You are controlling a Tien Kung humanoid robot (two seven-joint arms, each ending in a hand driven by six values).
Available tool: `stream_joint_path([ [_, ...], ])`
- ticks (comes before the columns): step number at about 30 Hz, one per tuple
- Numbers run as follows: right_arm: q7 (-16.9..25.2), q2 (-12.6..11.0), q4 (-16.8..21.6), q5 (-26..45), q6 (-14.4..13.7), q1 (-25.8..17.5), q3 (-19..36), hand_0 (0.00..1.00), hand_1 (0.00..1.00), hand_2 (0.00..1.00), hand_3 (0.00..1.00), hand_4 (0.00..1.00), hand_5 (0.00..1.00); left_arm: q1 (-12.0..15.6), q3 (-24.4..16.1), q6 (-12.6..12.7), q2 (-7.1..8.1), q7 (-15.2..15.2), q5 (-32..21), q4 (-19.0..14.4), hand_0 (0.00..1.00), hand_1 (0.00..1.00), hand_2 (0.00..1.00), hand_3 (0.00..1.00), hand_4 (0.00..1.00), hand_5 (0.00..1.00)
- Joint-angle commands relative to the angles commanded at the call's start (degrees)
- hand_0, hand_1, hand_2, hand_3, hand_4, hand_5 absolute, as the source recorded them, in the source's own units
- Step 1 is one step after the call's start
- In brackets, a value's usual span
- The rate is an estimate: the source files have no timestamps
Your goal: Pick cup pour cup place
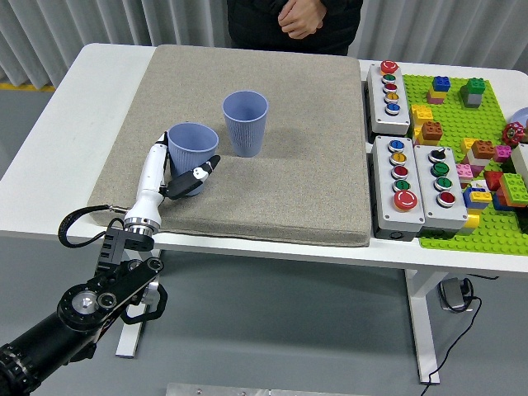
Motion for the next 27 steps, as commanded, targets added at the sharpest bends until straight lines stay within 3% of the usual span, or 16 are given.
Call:
stream_joint_path([
  [12, 0.0, 0.01, -0.01, -0.14, 0.02, 0.06, 0.03, 0.701, 0.655, 0.605, 0.599, 0.013, 0.377, 0.9, -0.65, -0.34, 0.07, 0.06, 0.65, -0.44, 0.688, 0.725, 0.885, 0.896, 0.916, 0.485],
  [27, 0.03, -0.08, -0.01, -0.98, 0.19, -0.46, 0.53, 0.701, 0.655, 0.605, 0.599, 0.011, 0.377, 5.27, -2.72, -0.26, 1.74, 0.82, 3.99, -5.33, 0.691, 0.73, 0.885, 0.896, 0.949, 0.503],
])
